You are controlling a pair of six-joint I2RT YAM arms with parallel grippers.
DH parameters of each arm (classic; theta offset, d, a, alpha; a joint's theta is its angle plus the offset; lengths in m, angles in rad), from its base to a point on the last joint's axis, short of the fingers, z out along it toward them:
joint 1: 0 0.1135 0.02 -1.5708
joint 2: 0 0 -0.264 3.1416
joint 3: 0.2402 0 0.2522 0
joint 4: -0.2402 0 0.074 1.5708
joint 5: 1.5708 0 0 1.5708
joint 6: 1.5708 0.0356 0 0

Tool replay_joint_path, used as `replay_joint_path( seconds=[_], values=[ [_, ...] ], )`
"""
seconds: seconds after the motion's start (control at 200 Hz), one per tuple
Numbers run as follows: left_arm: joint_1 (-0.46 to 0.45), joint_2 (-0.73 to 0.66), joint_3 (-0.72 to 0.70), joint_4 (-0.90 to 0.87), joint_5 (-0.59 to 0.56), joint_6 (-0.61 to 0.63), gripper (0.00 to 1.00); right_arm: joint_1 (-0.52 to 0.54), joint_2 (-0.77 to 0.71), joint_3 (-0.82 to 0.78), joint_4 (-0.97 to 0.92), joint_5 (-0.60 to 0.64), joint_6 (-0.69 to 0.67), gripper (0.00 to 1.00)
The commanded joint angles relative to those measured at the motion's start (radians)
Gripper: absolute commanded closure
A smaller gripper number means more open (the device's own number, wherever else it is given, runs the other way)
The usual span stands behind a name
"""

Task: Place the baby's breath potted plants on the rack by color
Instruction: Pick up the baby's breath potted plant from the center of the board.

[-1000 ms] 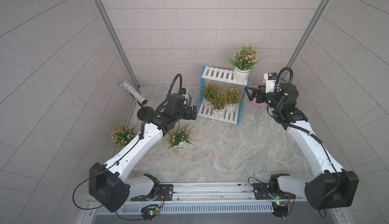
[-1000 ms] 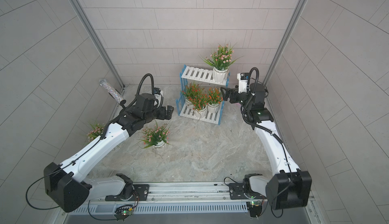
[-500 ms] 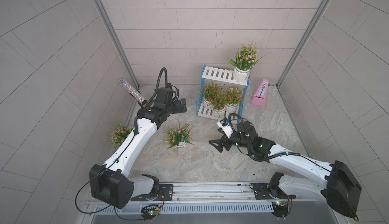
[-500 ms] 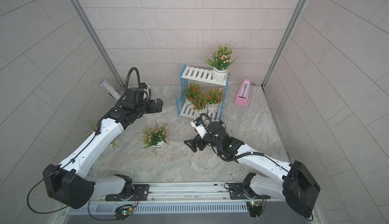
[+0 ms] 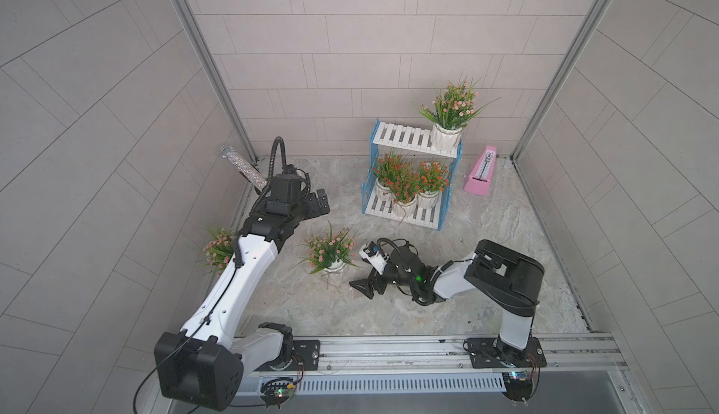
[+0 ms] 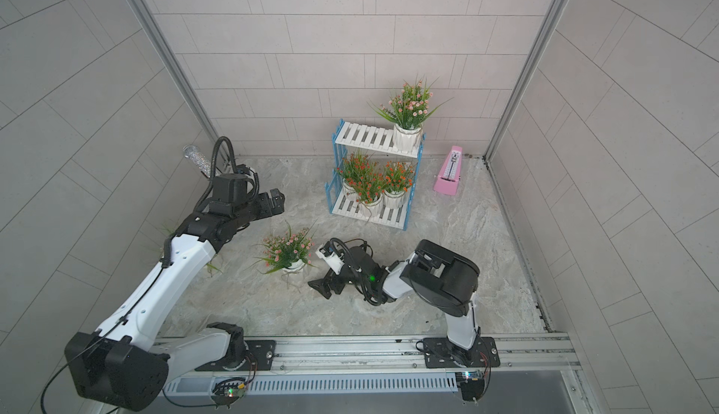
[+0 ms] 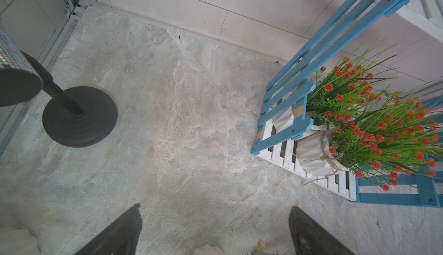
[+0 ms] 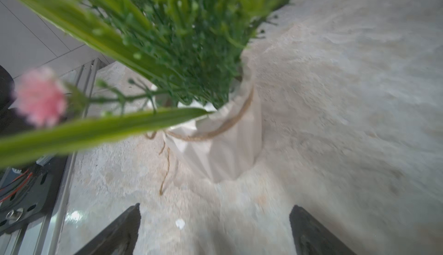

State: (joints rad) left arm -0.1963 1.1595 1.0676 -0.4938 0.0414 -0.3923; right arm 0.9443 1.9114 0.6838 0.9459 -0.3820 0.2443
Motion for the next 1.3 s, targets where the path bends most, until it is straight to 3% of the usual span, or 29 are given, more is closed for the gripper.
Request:
replay_joint_path(
  seconds=[0.0, 0.425, 0.976, 1.156, 1.296],
  values=[
    [0.007, -0.037, -0.016, 0.027, -0.008, -0.019, 0.00, 0.016, 0.048, 0.073, 0.156, -0.017, 0.008, 0.01],
    [0.006, -0.030, -0.021, 0.046, 0.010, -0.019, 0.00, 0.030, 0.194, 0.302, -0.017, -0.035, -0.051, 0.01],
    [0.005, -0.035, -0.018, 0.050, 0.015, -0.017, 0.00, 0.061, 0.284, 0.433, -0.158, 0.009, -0.100, 0.00],
    [0.004, 0.001, 0.002, 0.066, 0.020, -0.025, 0.00, 0.064, 0.262, 0.402, -0.147, 0.043, -0.103, 0.16],
    [-0.003, 0.052, 0.038, 0.090, 0.019, -0.005, 0.00, 0.068, 0.170, 0.297, -0.088, 0.076, -0.105, 0.21]
  ],
)
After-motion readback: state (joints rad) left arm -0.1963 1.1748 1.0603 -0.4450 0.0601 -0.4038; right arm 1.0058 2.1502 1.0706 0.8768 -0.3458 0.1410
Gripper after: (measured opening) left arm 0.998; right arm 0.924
